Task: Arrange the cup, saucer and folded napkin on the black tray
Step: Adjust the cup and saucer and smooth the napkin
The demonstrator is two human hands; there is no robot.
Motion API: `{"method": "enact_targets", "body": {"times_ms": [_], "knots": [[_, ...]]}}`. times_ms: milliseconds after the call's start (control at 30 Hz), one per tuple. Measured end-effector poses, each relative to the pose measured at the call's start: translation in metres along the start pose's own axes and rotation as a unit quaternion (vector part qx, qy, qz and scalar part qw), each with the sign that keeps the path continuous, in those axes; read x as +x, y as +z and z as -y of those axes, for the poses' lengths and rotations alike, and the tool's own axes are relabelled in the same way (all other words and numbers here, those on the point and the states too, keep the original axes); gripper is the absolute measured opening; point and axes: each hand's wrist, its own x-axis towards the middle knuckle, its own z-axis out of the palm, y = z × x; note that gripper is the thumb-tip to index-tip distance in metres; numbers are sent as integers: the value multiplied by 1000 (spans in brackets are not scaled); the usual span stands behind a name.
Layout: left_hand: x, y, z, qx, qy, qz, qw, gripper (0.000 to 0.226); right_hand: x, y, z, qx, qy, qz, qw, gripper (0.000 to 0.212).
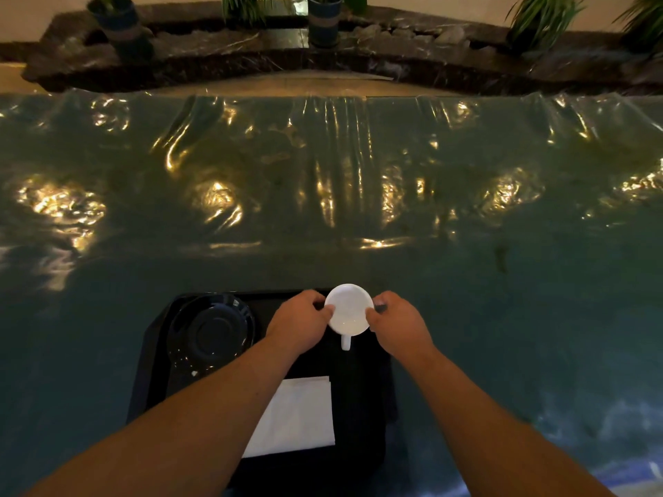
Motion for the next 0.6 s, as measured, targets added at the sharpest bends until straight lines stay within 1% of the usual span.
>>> {"method": "enact_targets", "body": {"times_ms": [67,167,233,333,400,433,500,567,600], "knots": [[-1,3,0,-15,-1,3,1000,26,2,0,-2,27,3,8,1000,4],[-3,5,3,-70,-16,10,997,17,5,-1,1,60,7,13,998,3],[-5,5,5,-91,-21,15,995,18,6,-1,2,50,-3,6,999,5],[-7,6,5,-95,-20,16,995,23,6,-1,4,28,-9,-4,1000,6],[-10,3,6,-60,4,3,998,30,3,-1,8,-10,-13,-5,1000,11],[-12,0,9,-30,25,-10,999,35,-1,-1,10,-47,-22,-13,999,16],[-21,-9,20,19,63,-39,997,47,-11,2,17,-123,-75,-74,987,31],[-31,-20,38,46,89,-73,992,53,-26,11,30,-145,-156,-145,966,38],[-36,-26,51,53,102,-101,988,53,-33,18,41,-139,-199,-162,956,39]]}}
